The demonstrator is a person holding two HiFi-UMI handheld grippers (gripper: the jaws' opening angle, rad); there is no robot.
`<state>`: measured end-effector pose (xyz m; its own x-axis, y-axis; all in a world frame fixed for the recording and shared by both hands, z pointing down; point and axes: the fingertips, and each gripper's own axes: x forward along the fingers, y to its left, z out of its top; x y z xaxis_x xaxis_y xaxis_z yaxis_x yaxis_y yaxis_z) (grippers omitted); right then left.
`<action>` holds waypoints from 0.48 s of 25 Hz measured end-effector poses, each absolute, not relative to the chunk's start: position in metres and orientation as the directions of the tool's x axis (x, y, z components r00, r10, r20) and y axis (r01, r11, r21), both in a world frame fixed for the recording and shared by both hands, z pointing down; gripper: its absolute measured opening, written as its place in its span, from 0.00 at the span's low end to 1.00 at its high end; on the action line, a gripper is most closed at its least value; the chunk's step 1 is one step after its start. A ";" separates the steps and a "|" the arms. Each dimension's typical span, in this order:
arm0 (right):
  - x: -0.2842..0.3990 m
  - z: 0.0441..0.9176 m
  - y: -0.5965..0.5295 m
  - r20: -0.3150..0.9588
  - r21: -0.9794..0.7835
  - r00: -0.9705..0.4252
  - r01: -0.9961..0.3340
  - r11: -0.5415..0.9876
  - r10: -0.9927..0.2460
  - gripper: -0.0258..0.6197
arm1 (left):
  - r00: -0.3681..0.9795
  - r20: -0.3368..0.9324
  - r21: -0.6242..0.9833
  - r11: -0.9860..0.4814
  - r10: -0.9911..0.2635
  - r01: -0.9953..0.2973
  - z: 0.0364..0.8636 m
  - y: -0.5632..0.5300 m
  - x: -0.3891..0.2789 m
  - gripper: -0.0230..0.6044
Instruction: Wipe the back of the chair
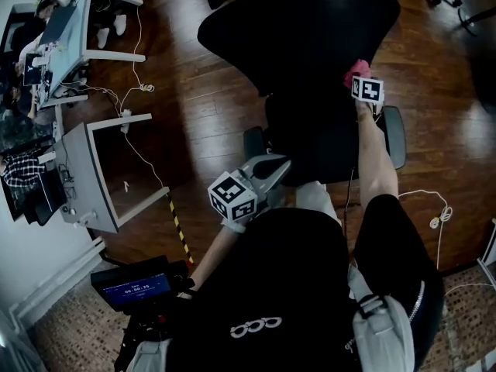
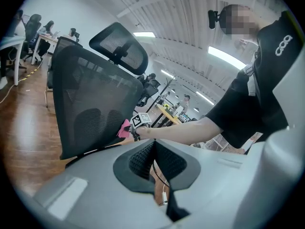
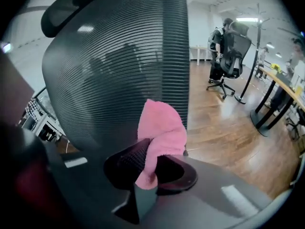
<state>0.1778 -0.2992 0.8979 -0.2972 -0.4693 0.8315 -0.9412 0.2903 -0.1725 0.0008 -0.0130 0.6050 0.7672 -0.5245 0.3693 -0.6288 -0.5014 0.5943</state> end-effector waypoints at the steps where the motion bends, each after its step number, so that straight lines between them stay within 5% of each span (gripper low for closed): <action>1: 0.165 0.897 -0.296 0.826 -0.183 -0.320 -0.931 0.317 -0.464 0.11 | 0.766 0.367 0.594 -0.501 -0.527 -0.629 0.605 -0.013 -0.001 0.02; 12: 0.027 0.896 -0.255 0.805 -0.241 -0.474 -0.811 0.534 -0.357 0.11 | 0.734 0.335 0.597 -0.470 -0.591 -0.651 0.609 -0.004 -0.026 0.02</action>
